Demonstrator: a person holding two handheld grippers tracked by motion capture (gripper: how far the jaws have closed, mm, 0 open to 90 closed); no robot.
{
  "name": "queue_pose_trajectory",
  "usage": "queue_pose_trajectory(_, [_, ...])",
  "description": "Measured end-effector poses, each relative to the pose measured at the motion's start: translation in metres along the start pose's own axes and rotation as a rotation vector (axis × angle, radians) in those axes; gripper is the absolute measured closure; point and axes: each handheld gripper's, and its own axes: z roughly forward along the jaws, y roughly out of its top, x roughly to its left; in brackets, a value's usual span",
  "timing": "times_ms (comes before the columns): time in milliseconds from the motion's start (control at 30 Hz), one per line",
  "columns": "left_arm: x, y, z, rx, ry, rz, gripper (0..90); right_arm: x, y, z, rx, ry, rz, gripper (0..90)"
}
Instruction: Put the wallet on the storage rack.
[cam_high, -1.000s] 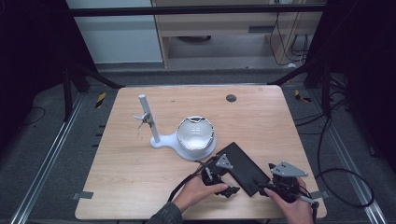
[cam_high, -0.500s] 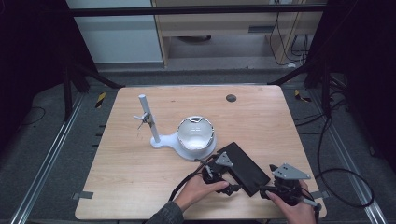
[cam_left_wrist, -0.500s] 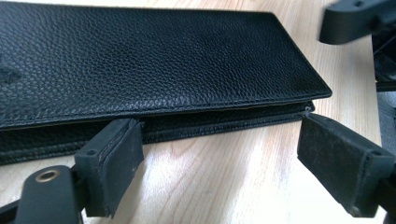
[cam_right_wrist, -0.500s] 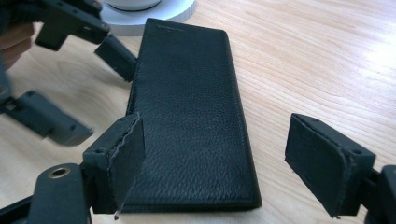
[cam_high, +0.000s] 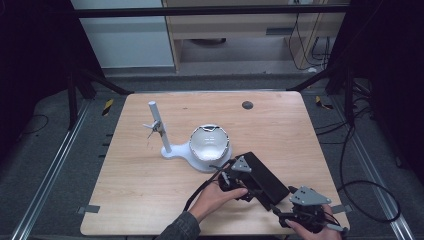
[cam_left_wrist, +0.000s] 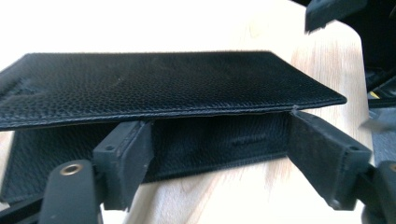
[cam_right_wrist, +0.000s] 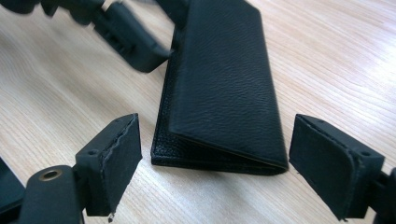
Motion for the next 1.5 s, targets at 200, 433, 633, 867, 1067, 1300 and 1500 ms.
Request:
queue_pose_trajectory(200, [0.001, 0.005, -0.002, -0.014, 0.018, 0.000, 31.0, -0.002, 0.007, 0.013, 0.044, -0.020, -0.028, 18.2])
queue_pose_trajectory(433, [0.000, 0.008, -0.002, -0.017, 0.034, 0.001, 37.3, -0.005, 0.015, 0.025, 0.089, -0.035, -0.072, 25.4])
queue_pose_trajectory(633, [-0.001, 0.010, -0.003, -0.032, 0.043, -0.002, 39.1, -0.004, 0.023, 0.031, 0.124, -0.050, -0.105, 30.9])
queue_pose_trajectory(867, [-0.001, 0.013, -0.004, -0.039, 0.049, -0.011, 39.5, -0.001, 0.037, 0.039, 0.172, -0.078, -0.154, 40.4])
queue_pose_trajectory(1067, [-0.002, 0.013, -0.009, -0.052, 0.065, -0.023, 38.3, 0.001, 0.044, 0.044, 0.213, -0.120, -0.191, 53.7])
queue_pose_trajectory(1300, [-0.004, 0.009, -0.031, -0.067, 0.111, -0.035, 33.7, 0.002, 0.050, 0.042, 0.240, -0.161, -0.219, 60.6])
queue_pose_trajectory(1500, [-0.006, 0.001, -0.054, -0.073, 0.133, -0.026, 33.0, -0.002, 0.050, 0.041, 0.227, -0.166, -0.203, 68.6])
